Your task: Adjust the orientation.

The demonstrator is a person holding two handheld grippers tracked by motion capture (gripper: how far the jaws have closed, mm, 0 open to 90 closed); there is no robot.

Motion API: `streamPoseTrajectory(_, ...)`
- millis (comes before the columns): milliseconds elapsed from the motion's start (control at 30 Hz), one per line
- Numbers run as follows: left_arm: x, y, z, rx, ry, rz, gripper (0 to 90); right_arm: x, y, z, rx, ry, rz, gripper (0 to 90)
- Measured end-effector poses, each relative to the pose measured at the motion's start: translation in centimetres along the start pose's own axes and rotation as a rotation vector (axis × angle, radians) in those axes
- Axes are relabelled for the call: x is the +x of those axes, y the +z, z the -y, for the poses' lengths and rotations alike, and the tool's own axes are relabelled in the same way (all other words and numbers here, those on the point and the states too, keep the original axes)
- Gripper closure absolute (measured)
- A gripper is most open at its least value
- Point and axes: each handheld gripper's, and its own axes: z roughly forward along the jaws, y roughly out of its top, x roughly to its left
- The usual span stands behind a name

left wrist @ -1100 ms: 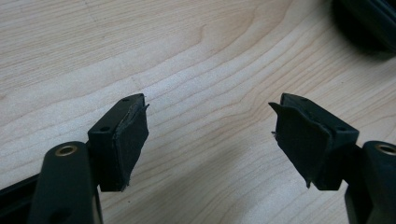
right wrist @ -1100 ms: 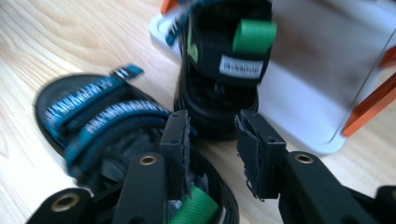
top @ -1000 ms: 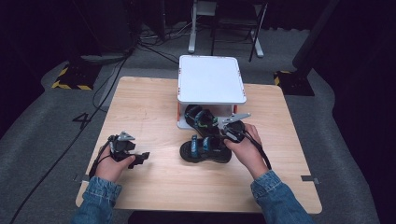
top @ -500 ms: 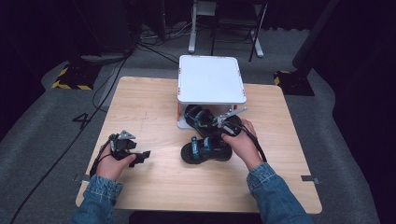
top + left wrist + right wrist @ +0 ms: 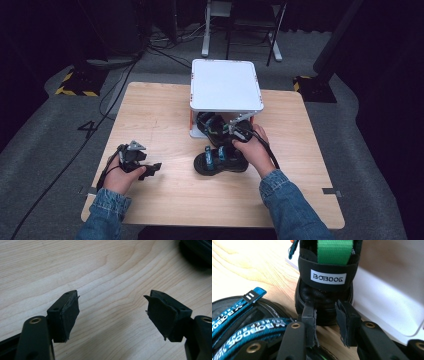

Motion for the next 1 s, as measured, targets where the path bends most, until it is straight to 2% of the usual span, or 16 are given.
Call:
streamPoseTrajectory(300,0.4,-0.7,0.8,-0.003,-0.010,-0.015,25.9,1.3,1.6,-1.7,-0.005,-0.090,-0.009,69.2)
streamPoseTrajectory(567,0.6,-1.1,1.3,-0.002,-0.024,-0.018,25.9,1.9,2.6,-2.7,-0.015,-0.108,-0.012,69.4)
streamPoseTrajectory(833,0.9,-1.2,1.5,-0.002,-0.027,-0.021,25.9,3.0,3.9,-4.4,0.007,-0.234,0.065,69.5)
streamPoseTrajectory(933,0.8,-1.0,1.4,0.005,-0.026,-0.018,25.9,3.5,4.2,-4.9,0.034,-0.288,0.106,69.3)
streamPoseTrajectory(1000,0.8,-0.9,1.3,0.002,-0.027,-0.017,25.9,3.7,4.2,-5.0,0.041,-0.304,0.114,69.0)
